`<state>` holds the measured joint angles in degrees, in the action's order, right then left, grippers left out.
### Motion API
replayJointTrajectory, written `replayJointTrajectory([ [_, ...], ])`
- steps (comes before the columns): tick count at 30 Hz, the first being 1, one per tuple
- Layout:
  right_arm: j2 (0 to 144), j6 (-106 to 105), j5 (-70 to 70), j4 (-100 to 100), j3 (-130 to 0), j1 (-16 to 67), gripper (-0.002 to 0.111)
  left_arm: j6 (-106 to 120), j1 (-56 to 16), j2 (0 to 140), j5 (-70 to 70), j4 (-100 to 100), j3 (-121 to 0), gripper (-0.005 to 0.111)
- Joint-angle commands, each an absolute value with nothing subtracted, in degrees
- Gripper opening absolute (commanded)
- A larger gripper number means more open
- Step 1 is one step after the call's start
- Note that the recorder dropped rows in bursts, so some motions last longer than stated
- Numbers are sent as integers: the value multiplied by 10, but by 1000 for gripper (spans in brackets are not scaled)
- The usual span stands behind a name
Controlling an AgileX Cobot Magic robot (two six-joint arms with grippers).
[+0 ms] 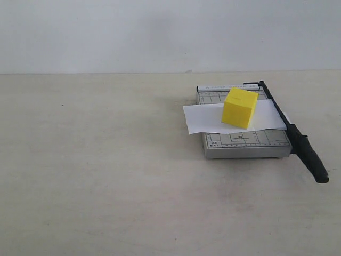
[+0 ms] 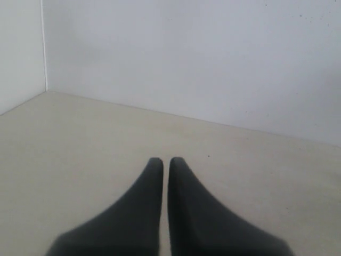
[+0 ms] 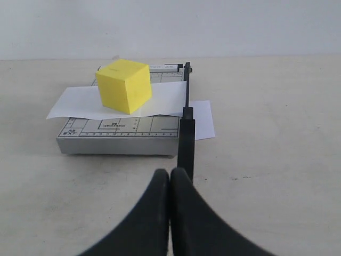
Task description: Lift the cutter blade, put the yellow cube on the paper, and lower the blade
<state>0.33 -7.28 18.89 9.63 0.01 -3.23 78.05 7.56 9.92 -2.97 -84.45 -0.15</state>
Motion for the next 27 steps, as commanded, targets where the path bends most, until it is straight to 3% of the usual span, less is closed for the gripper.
replayJointTrajectory([
  [1, 0, -74, 187, 98, 0, -34, 0, 775, 74, 81, 3, -787, -42, 4],
  [4, 0, -74, 187, 98, 0, -34, 0, 611, 74, 80, 21, -590, -77, 4],
  [9, 0, -74, 187, 98, 0, -34, 0, -53, 74, 80, 26, -43, -56, 4],
  [11, 0, -74, 187, 98, 0, -34, 0, -182, 74, 80, 26, 67, -35, 4],
  [15, 0, -74, 187, 98, 0, -34, 0, -206, 74, 72, 26, 85, 0, 4],
  [22, 0, -74, 187, 98, 0, -34, 0, -129, 74, 22, 183, 70, 0, 4],
  [27, 0, -74, 187, 98, 0, -34, 0, -117, 74, 0, 181, 36, 0, 4],
])
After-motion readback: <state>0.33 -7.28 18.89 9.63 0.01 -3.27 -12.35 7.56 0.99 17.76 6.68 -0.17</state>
